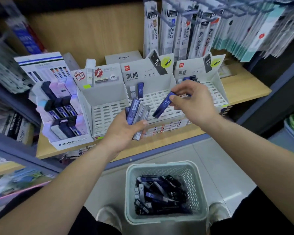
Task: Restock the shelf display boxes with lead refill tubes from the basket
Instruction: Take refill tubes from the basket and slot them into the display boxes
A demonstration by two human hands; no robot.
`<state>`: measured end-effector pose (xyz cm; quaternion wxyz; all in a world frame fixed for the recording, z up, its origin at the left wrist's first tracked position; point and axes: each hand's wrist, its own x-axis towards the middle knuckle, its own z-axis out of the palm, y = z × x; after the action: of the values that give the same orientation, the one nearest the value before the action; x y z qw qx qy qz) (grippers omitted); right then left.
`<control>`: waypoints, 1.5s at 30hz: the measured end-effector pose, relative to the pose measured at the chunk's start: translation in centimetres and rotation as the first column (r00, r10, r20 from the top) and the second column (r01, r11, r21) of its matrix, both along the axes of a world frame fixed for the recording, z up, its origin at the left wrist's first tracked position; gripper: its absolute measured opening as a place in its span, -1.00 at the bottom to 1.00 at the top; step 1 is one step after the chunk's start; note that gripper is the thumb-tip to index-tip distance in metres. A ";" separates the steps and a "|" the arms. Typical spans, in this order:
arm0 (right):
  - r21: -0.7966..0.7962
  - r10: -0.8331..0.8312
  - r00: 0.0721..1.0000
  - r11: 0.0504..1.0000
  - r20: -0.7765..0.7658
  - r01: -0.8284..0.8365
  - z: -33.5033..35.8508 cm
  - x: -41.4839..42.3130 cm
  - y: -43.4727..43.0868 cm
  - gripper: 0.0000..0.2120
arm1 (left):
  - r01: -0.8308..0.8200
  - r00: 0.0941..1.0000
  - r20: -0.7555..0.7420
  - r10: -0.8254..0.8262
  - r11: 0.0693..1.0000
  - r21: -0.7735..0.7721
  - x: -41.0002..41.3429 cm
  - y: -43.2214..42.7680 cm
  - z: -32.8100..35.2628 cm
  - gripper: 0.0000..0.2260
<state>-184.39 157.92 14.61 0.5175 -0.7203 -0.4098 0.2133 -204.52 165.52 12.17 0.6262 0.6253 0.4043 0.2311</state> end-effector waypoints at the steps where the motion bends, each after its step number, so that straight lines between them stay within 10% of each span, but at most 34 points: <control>1: 0.006 0.009 0.999 1.000 0.050 -0.009 -0.2 0.0 1.3 -0.87 | -0.006 1.000 -0.014 0.006 1.000 0.009 -0.3 0.6 -0.3 -0.84; 30: -0.067 0.170 0.834 0.985 0.526 -0.158 -3.9 -1.3 11.3 -0.80 | -0.171 0.983 0.063 0.175 0.984 -0.053 -3.6 4.4 -1.0 -0.89; 37: -0.139 0.433 0.901 0.891 -0.022 -0.432 -1.9 -5.5 8.8 -0.85 | -0.131 0.987 0.090 0.135 0.990 -0.048 -3.3 4.3 -0.8 -0.90; 45: -0.068 0.377 0.889 0.911 -0.258 -0.406 -0.5 -5.5 8.3 -0.80 | -0.103 0.987 0.111 0.112 0.991 -0.090 -2.9 3.8 -0.4 -0.82</control>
<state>-189.90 166.18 14.08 0.4649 -0.6215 -0.4678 0.4229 -207.44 169.33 11.73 0.6610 0.5612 0.4099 0.2831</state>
